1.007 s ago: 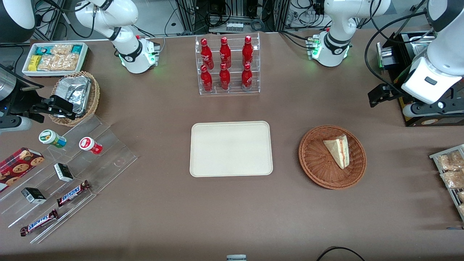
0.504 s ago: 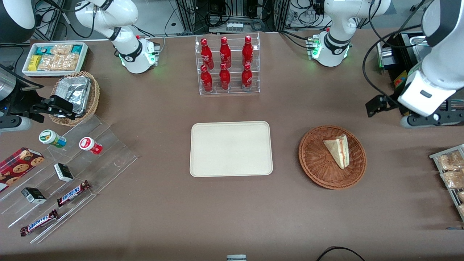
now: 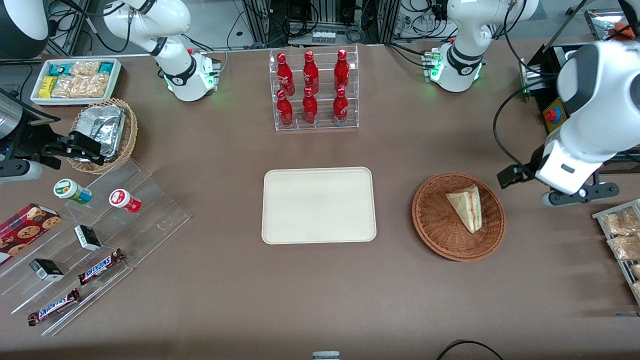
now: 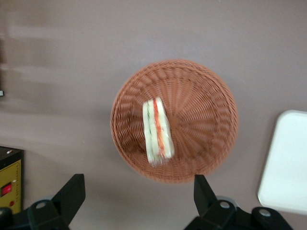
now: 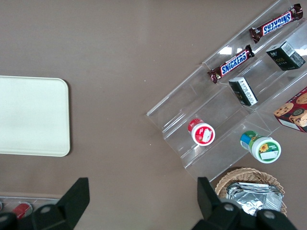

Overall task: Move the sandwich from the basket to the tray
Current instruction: 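Move the left gripper toward the sandwich in the wicker basket, then lower the left gripper over the wrapped sandwich and close on it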

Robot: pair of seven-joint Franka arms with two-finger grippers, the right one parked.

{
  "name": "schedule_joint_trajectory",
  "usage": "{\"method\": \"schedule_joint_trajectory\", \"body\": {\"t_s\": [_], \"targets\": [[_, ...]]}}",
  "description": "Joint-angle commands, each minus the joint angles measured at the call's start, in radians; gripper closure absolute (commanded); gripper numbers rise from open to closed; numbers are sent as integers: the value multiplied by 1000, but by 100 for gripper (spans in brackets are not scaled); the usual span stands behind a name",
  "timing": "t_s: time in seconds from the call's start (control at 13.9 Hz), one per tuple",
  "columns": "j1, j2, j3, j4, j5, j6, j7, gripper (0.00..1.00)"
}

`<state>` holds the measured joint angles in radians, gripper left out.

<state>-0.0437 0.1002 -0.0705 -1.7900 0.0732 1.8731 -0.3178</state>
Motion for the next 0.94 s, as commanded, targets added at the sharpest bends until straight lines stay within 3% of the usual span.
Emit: {"method": "schedule_joint_trajectory", "body": {"t_s": [0.0, 0.36, 0.86], "targets": [[1, -22, -5, -155, 39, 173, -98, 0], [10, 5, -5, -330, 30, 394, -162, 0], [11, 104, -8, -348, -28, 396, -188, 0]]}}
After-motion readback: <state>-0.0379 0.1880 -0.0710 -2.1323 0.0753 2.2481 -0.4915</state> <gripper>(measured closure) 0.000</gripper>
